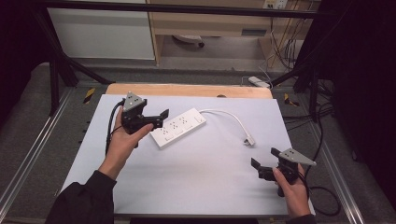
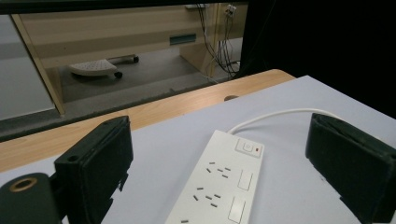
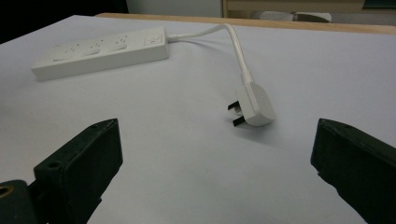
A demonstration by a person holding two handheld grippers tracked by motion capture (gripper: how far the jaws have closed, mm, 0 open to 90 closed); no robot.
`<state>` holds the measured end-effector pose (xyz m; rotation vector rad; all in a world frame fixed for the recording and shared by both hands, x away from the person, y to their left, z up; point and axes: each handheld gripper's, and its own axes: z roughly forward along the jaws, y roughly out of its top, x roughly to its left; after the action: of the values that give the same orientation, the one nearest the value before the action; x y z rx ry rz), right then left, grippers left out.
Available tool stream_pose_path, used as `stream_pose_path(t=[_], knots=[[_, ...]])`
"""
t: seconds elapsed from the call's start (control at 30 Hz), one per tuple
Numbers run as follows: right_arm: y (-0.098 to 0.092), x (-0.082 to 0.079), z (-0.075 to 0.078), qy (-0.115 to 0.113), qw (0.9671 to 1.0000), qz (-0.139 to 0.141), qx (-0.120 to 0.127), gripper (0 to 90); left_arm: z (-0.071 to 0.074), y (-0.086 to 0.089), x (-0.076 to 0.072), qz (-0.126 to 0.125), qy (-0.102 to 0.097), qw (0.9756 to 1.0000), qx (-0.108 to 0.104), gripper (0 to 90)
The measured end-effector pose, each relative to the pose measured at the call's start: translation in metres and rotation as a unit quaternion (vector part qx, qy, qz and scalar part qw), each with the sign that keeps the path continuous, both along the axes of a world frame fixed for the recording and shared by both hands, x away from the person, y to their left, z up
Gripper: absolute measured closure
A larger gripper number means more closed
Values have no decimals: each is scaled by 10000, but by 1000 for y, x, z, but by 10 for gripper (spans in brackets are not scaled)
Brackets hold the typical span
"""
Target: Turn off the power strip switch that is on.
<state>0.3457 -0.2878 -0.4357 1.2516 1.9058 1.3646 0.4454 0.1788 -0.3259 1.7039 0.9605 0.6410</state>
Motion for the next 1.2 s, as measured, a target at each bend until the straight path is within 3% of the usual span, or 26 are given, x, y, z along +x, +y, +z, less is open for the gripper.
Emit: stream_pose_path(t=[0.53, 0.83, 1.2], knots=[[0, 0, 0, 2, 10000, -1, 1, 25, -12, -4, 16, 91, 123, 9998, 92, 77], [0, 0, 0, 28, 10000, 16, 6, 26, -14, -1, 23, 344, -17, 9994, 96, 94], [-1, 0, 0, -1, 10000, 19, -4, 26, -17, -4, 28, 410, 62, 9989, 219, 292]])
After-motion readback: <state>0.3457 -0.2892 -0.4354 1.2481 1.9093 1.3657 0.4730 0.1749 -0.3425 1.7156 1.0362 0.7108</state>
